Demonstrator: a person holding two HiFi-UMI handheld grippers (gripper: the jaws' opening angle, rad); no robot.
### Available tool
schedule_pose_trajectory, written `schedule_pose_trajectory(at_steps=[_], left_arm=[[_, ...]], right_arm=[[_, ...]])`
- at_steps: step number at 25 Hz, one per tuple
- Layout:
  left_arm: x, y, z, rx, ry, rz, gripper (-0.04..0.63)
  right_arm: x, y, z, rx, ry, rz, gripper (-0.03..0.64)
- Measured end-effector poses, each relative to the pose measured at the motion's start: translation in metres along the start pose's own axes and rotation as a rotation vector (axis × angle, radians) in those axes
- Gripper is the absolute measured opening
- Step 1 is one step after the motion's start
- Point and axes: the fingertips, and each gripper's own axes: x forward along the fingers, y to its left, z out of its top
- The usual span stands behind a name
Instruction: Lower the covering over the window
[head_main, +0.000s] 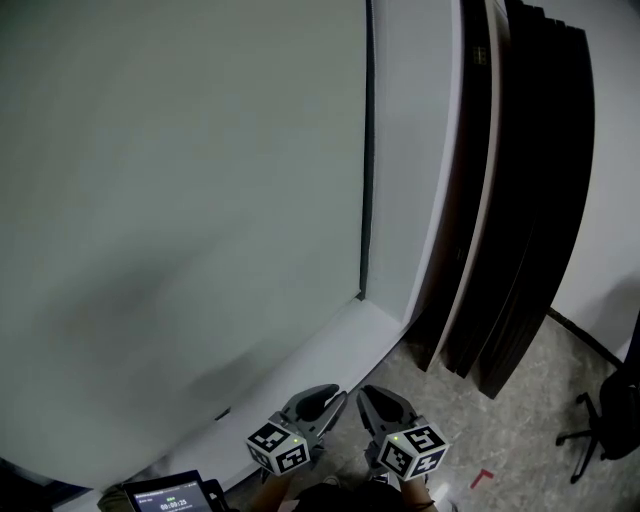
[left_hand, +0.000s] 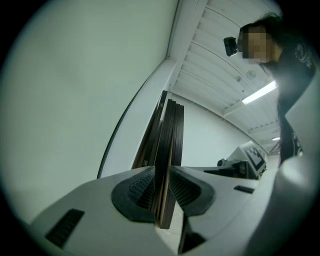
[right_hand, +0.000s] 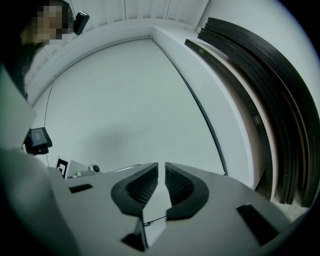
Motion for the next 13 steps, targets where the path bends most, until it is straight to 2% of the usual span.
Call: schedule_pose_trajectory(at_steps=[4, 6, 13], left_arm=[[-0.021, 0.005, 0.013, -0.01, 0.003, -0.014, 0.084], [-0.026, 0.003, 0.007, -0.015, 0.003, -0.025, 0.084], [0.008, -0.016, -0.013, -0.024, 0.018, -0.052, 0.084]], right_arm=[[0.004, 0.027, 0.005, 0.005, -0.004, -0.014, 0.048], [-0.002, 0.031, 0.001, -0.001, -0.013, -0.027, 0.046], [-0.024, -0.007, -0.002, 0.022, -0.015, -0.06, 0.043]])
